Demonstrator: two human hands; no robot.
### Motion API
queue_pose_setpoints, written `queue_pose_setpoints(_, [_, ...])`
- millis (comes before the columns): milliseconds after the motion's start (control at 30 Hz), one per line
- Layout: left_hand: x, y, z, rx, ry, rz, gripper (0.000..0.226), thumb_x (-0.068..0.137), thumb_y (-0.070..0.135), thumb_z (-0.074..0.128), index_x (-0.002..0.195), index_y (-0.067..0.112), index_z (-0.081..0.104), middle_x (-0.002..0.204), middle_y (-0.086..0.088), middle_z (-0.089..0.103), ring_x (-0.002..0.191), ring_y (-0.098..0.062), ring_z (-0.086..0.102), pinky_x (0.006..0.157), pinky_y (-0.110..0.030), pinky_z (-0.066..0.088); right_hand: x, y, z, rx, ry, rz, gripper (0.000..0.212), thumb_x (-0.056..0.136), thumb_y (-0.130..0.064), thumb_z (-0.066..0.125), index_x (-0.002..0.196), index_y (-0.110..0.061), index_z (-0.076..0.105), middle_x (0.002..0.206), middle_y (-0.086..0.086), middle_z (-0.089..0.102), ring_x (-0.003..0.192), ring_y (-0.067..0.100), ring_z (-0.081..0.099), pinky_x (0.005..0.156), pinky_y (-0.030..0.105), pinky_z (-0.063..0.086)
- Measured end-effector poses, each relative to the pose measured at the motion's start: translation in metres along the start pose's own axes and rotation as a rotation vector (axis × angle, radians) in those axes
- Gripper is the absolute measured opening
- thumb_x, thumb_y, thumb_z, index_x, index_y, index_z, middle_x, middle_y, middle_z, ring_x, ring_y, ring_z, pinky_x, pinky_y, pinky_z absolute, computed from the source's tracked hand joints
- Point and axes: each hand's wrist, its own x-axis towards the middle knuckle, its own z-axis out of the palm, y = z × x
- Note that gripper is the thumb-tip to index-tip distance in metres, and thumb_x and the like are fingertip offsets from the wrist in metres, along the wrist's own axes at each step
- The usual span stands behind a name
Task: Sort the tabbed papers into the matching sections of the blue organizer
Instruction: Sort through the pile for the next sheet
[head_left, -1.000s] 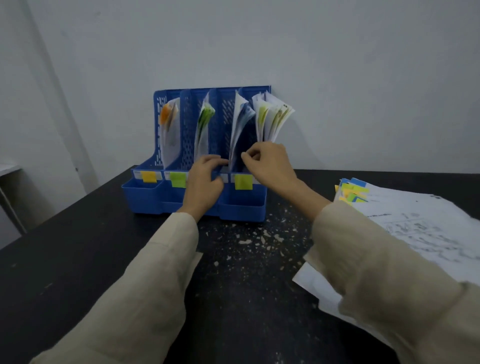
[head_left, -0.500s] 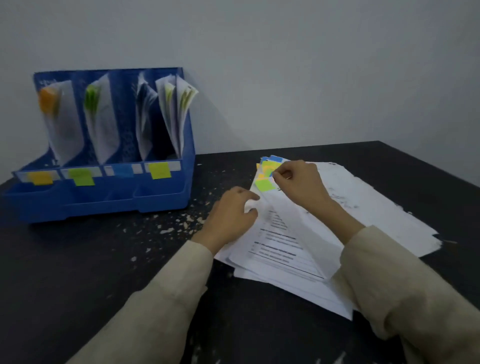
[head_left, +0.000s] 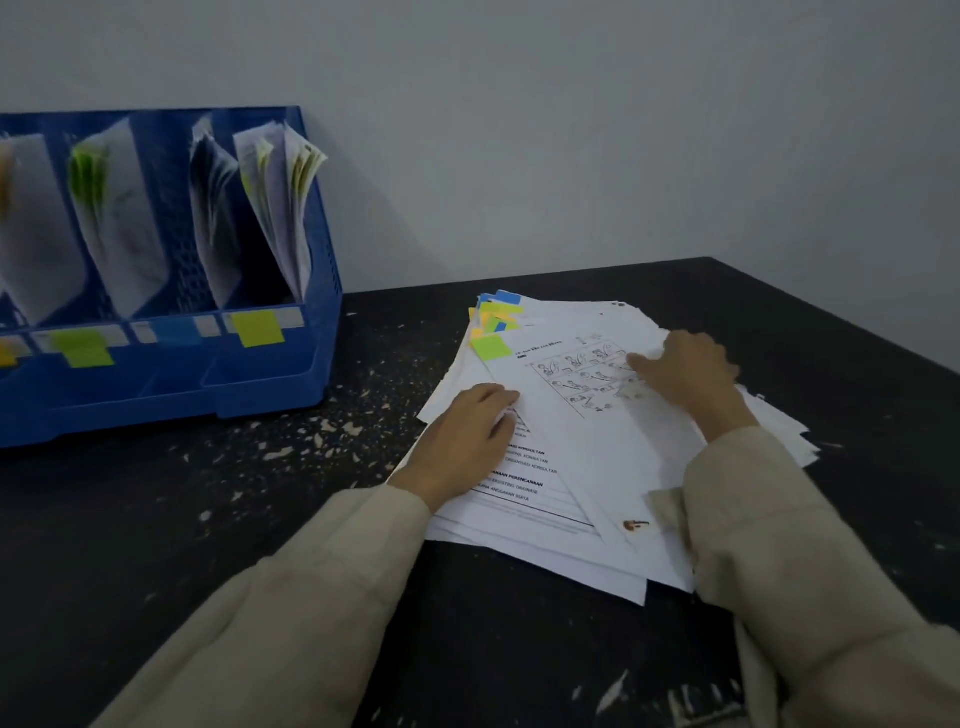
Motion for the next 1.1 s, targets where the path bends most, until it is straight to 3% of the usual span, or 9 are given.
queue_pose_setpoints(100, [-0.001, -0.001, 0.001, 0.040, -0.008, -0.001, 0.041, 0.101, 0.028, 0.037, 0.140, 0.018, 0.043, 0.147, 0.002, 0.037, 0.135, -0.013, 0.031, 0.107, -0.025, 0.028, -0.001, 0.002, 0.003, -0.031, -0.001, 0.005, 0.056, 0.085, -0.047, 0.062, 0.118, -0.002, 0.055, 0.128, 0.020, 0.047, 0.123, 0.039, 0.039, 0.101, 0.047, 0.031])
queue_pose_setpoints(200, [-0.003, -0.001, 0.001, 0.060, -0.024, -0.013, 0.042, 0.101, 0.031, 0.035, 0.142, 0.021, 0.040, 0.150, 0.003, 0.033, 0.137, -0.013, 0.027, 0.109, -0.025, 0.025, 0.002, 0.002, 0.003, 0.106, 0.087, -0.007, 0.050, 0.079, -0.033, 0.073, 0.114, -0.001, 0.058, 0.121, 0.020, 0.053, 0.115, 0.039, 0.047, 0.095, 0.044, 0.039])
queue_pose_setpoints(333, [-0.005, 0.000, 0.000, 0.044, -0.026, -0.017, 0.042, 0.101, 0.031, 0.036, 0.142, 0.021, 0.040, 0.151, 0.002, 0.032, 0.138, -0.014, 0.027, 0.112, -0.028, 0.024, 0.000, -0.001, -0.002, 0.205, 0.271, -0.086, 0.019, 0.081, -0.006, 0.062, 0.099, 0.000, 0.065, 0.104, 0.020, 0.062, 0.095, 0.039, 0.058, 0.079, 0.036, 0.045])
queue_pose_setpoints(400, [-0.006, 0.002, -0.002, 0.034, -0.021, -0.011, 0.042, 0.101, 0.030, 0.036, 0.142, 0.020, 0.040, 0.151, 0.002, 0.032, 0.139, -0.014, 0.027, 0.114, -0.027, 0.019, -0.002, -0.002, -0.004, 0.182, 0.319, -0.102, 0.012, 0.087, -0.004, 0.054, 0.094, 0.000, 0.063, 0.097, 0.020, 0.063, 0.090, 0.041, 0.059, 0.074, 0.036, 0.044])
queue_pose_setpoints(500, [-0.007, 0.003, -0.003, 0.008, -0.007, -0.001, 0.042, 0.101, 0.029, 0.036, 0.142, 0.019, 0.041, 0.150, 0.001, 0.033, 0.139, -0.012, 0.026, 0.115, -0.024, 0.013, -0.004, -0.002, -0.004, 0.153, 0.418, -0.122, 0.019, 0.094, -0.006, 0.044, 0.095, -0.002, 0.063, 0.092, 0.021, 0.064, 0.087, 0.041, 0.059, 0.069, 0.036, 0.040])
queue_pose_setpoints(667, [-0.006, 0.000, -0.002, -0.100, 0.058, 0.003, 0.039, 0.100, 0.026, 0.040, 0.138, 0.017, 0.045, 0.148, 0.000, 0.036, 0.137, -0.011, 0.029, 0.116, -0.030, 0.018, -0.001, 0.000, -0.005, 0.366, 0.602, -0.185, 0.020, 0.096, -0.012, 0.047, 0.097, -0.002, 0.064, 0.085, 0.014, 0.064, 0.077, 0.030, 0.056, 0.072, 0.030, 0.037])
queue_pose_setpoints(900, [-0.005, -0.002, -0.015, -0.316, 0.349, 0.000, 0.034, 0.095, 0.017, 0.052, 0.129, 0.016, 0.053, 0.151, -0.002, 0.025, 0.133, -0.008, 0.028, 0.099, -0.002, 0.017, -0.014, -0.036, 0.001, 0.880, 0.458, -0.248, 0.014, 0.095, -0.010, 0.049, 0.092, -0.003, 0.061, 0.077, 0.001, 0.054, 0.072, 0.012, 0.047, 0.057, 0.011, 0.033])
queue_pose_setpoints(1100, [-0.008, -0.018, -0.048, -0.340, 0.508, -0.020, 0.040, 0.084, 0.003, 0.064, 0.120, 0.021, 0.059, 0.152, -0.003, 0.022, 0.129, -0.003, 0.023, 0.099, -0.005, 0.018, -0.030, -0.068, 0.013, 1.138, 0.308, -0.307, 0.011, 0.094, -0.009, 0.051, 0.084, -0.011, 0.057, 0.070, -0.009, 0.052, 0.066, 0.001, 0.046, 0.061, 0.010, 0.036])
